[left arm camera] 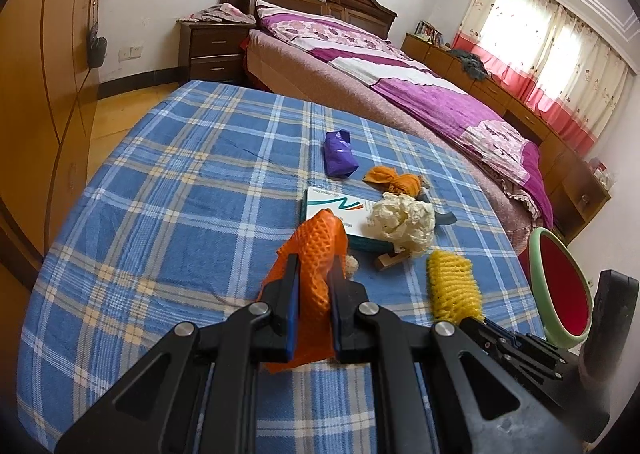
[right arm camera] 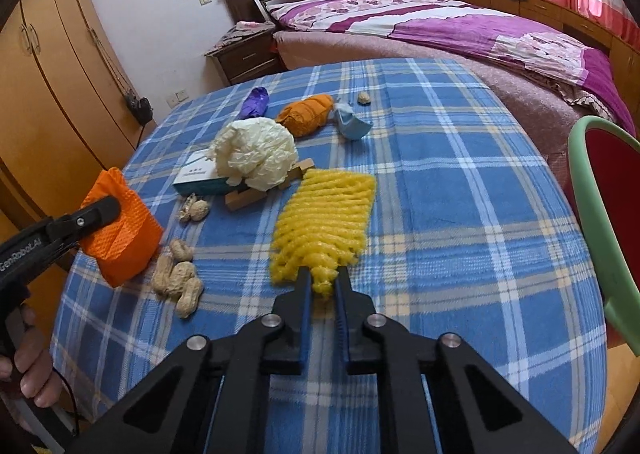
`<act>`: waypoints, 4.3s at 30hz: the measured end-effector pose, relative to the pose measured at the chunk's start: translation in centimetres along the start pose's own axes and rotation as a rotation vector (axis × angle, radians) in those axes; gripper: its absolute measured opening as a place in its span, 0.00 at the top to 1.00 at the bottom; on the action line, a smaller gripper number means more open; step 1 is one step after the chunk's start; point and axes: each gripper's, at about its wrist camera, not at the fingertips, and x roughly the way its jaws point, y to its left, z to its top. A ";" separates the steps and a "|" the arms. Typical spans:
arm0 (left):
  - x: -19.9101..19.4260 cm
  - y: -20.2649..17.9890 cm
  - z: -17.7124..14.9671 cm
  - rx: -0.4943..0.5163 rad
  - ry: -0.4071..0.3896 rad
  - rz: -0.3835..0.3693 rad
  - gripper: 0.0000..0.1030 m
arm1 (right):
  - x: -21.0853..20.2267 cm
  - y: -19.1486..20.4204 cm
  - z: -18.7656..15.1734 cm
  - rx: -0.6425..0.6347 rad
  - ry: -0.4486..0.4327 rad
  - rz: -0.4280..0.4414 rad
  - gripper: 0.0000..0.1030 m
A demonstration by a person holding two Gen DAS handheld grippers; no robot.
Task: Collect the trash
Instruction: 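Carry both items over the red bucket and open both tools to drop them, then move both tools back over the table toward the crumpled bag and white box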
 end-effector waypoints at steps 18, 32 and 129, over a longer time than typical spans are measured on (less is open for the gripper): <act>-2.3 -3.5 -0.5 0.070 -0.018 -0.054 0.88 | -7.0 -3.1 -0.9 0.114 -0.141 0.009 0.88; -2.9 -7.5 -0.9 0.134 0.003 -0.121 0.88 | -11.4 -7.4 -1.9 0.223 -0.239 -0.031 0.88; 3.7 -26.3 -0.6 0.386 0.145 -0.375 0.49 | -15.7 -20.3 -4.6 0.512 -0.298 -0.179 0.41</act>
